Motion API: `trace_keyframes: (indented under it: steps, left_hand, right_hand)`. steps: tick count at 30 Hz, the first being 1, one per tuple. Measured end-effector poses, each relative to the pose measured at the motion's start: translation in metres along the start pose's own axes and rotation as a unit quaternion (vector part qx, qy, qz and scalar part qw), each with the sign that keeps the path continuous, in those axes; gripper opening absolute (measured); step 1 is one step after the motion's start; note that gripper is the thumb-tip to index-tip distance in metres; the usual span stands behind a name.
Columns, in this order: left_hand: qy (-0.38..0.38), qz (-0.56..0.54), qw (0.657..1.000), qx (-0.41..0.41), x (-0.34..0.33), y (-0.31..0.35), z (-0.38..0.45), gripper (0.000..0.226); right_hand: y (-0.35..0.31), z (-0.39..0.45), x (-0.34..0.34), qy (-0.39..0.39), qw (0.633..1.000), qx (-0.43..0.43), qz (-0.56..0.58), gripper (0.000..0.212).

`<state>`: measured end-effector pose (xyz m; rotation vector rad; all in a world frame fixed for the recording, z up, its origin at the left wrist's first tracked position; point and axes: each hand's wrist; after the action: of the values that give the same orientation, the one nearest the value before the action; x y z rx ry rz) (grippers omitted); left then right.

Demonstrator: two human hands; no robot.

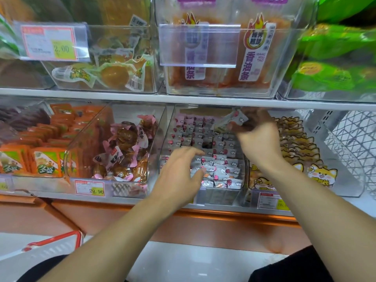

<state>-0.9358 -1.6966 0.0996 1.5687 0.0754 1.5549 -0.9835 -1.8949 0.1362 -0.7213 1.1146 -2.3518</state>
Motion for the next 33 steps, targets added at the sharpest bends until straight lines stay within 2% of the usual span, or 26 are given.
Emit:
trace_keyframes:
  steps: [6, 10, 15, 17, 21, 24, 27, 28, 31, 33]
  left_hand:
    - [-0.017, 0.054, 0.998, -0.011, -0.007, -0.002, 0.001, 0.048]
    - [-0.057, 0.068, 0.996, -0.012, -0.01, -0.006, -0.001, 0.05]
    - [-0.062, 0.067, 0.996, -0.013, -0.011, -0.008, 0.001, 0.052]
    - [-0.064, 0.073, 0.995, -0.016, -0.012, -0.008, 0.001, 0.053]
    - [-0.064, 0.084, 0.994, -0.021, -0.013, -0.008, 0.0, 0.056]
    - [-0.06, 0.087, 0.994, -0.024, -0.014, -0.008, -0.001, 0.056]
    - [-0.058, 0.088, 0.994, -0.028, -0.014, -0.008, -0.001, 0.056]
    - [-0.059, 0.087, 0.994, -0.028, -0.014, -0.009, -0.001, 0.056]
    - [-0.059, 0.082, 0.994, -0.03, -0.013, -0.01, -0.001, 0.056]
    - [-0.057, 0.077, 0.995, -0.033, -0.013, -0.01, -0.001, 0.055]
  right_hand:
    - [0.003, 0.005, -0.01, -0.11, 0.987, 0.043, -0.11, 0.035]
    - [0.006, 0.002, -0.019, -0.184, 0.968, 0.056, -0.161, 0.037]
    - [0.009, 0.002, -0.031, -0.263, 0.923, 0.071, -0.271, 0.025]
    - [0.009, 0.002, -0.033, -0.287, 0.907, 0.064, -0.301, 0.03]
    - [0.005, 0.012, -0.033, -0.242, 0.897, 0.078, -0.363, 0.037]
    - [0.009, 0.019, -0.034, -0.23, 0.854, 0.115, -0.453, 0.025]
    - [0.008, 0.022, -0.04, -0.219, 0.845, 0.121, -0.473, 0.018]
    - [0.008, 0.023, -0.042, -0.22, 0.831, 0.119, -0.497, 0.018]
    - [0.011, 0.024, -0.046, -0.275, 0.758, 0.089, -0.585, 0.012]
    - [0.015, 0.022, -0.049, -0.304, 0.743, 0.062, -0.593, 0.012]
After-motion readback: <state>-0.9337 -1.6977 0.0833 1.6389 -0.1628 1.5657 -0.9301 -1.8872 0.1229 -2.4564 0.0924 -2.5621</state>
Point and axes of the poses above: each hand's wrist, its own z-axis towards the middle knuckle, its own x-axis out of the back of the hand, y = z × x, and after that the axes turned 11 degrees about x, right-handed
